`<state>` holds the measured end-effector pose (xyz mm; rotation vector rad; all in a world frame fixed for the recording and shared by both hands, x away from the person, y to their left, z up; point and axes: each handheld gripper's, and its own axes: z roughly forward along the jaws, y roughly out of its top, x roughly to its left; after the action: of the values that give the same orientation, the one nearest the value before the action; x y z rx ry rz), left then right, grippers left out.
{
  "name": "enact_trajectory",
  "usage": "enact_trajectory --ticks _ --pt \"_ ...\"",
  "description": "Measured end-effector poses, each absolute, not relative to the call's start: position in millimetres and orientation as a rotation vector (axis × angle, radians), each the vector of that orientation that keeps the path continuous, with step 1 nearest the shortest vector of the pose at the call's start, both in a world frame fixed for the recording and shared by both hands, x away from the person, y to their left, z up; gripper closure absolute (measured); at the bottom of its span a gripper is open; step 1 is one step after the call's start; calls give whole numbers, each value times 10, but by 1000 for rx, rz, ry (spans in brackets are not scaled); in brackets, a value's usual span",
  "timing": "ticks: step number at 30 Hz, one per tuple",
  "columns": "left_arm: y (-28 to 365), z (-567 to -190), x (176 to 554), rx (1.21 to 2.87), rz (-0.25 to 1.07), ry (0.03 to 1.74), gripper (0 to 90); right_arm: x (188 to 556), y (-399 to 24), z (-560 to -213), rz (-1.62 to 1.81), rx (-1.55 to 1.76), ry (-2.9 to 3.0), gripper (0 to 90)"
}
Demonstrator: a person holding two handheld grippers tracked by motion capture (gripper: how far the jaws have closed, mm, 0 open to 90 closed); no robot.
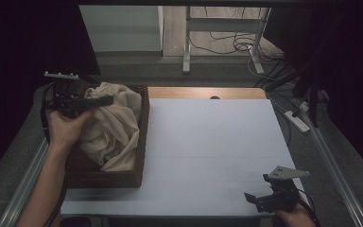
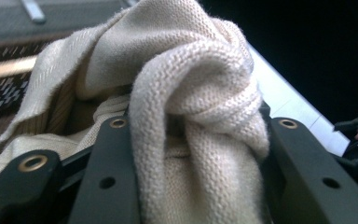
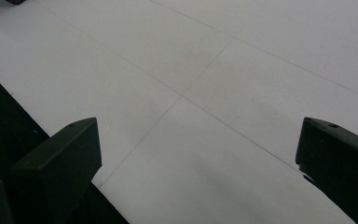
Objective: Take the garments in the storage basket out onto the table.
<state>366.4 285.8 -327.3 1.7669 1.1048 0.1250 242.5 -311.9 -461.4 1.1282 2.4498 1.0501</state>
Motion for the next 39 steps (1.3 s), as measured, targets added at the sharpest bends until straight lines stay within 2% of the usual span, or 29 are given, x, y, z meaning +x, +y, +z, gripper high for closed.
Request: enact_trajectory --ticks 20,39 --pt "2362 -2495 3794 1741 174 948 624 2424 -3127 -4612 1058 1129 2441 3" --pt "1876 -2035 3949 1710 172 847 632 2416 -3140 -4606 1075 1135 2435 3"
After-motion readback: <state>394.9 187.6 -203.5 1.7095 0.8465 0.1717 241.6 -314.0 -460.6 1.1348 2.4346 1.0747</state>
